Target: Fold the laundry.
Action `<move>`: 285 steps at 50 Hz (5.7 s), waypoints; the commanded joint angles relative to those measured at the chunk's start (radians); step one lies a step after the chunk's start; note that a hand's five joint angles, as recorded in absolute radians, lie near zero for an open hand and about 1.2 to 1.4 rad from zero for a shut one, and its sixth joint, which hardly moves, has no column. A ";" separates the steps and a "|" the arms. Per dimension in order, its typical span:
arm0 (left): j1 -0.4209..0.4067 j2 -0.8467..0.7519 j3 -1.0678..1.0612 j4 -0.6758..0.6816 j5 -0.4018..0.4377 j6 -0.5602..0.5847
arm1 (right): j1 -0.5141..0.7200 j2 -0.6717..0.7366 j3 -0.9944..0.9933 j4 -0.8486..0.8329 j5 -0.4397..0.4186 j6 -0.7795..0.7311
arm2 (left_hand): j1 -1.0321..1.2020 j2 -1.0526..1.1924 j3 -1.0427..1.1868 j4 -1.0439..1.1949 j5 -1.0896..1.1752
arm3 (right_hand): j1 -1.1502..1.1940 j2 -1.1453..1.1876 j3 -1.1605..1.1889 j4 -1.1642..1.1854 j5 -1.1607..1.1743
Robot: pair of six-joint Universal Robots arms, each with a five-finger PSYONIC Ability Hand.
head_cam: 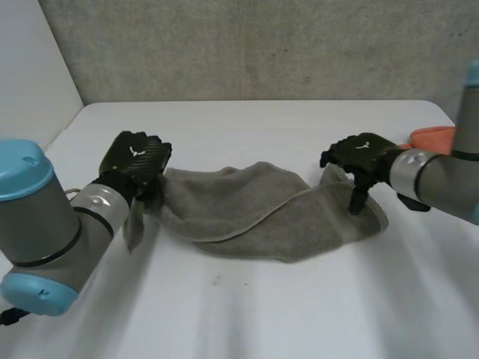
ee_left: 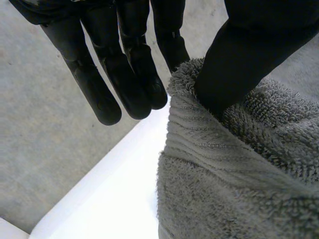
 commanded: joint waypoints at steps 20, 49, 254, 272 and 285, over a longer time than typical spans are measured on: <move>-0.008 0.248 -0.009 -0.010 0.007 -0.110 | 0.079 0.411 -0.477 0.196 -0.030 -0.007 | 0.264 0.197 0.202 0.195 0.246 | 0.112 0.031 0.058 0.075 0.087; 0.012 0.138 0.106 0.003 -0.002 -0.110 | 0.013 0.189 -0.429 0.404 -0.199 -0.008 | 0.264 0.197 0.202 0.195 0.246 | 1.106 1.025 1.052 1.069 1.081; 0.118 -0.232 -0.004 0.159 0.044 0.019 | 0.151 -0.167 0.572 -0.506 0.160 -0.056 | 0.168 0.101 0.106 0.099 0.150 | 1.106 1.025 1.052 1.069 1.081; 0.124 -0.057 -0.094 0.020 0.046 0.005 | 0.136 -0.259 0.658 -0.540 0.147 -0.019 | -0.546 -0.613 -0.608 -0.615 -0.564 | 1.106 1.025 1.052 1.069 1.081; 0.185 -0.097 -0.102 0.015 0.041 0.007 | 0.102 -0.259 0.662 -0.541 0.146 -0.017 | -0.522 -0.589 -0.584 -0.592 -0.541 | 1.106 1.025 1.052 1.069 1.081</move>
